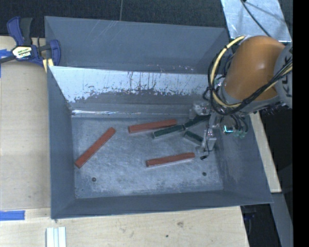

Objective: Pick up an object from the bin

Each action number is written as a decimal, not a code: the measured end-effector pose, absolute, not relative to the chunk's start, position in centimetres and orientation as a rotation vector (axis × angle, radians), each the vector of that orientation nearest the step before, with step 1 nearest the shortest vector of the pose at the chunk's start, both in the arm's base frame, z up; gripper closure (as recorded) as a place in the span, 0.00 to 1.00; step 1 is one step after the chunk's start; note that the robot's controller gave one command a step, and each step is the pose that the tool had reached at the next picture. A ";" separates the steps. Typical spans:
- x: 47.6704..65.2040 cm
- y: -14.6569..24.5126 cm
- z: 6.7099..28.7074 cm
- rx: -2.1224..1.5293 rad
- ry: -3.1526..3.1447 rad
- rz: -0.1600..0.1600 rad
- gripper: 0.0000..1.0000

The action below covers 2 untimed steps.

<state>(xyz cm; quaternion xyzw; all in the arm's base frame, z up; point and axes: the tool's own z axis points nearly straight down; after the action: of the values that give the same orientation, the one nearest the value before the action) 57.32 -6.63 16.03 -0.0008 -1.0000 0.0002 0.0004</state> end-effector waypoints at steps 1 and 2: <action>53.2 -3.5 6.7 -0.160 -3.133 -0.002 0.00; 50.7 0.4 7.0 -0.028 -3.143 0.000 0.00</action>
Offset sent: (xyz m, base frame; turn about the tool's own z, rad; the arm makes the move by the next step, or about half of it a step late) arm -0.0392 0.0302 -0.0903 0.1020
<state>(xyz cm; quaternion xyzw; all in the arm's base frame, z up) 50.70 0.39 7.00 -0.0090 -1.0000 0.0001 -0.0005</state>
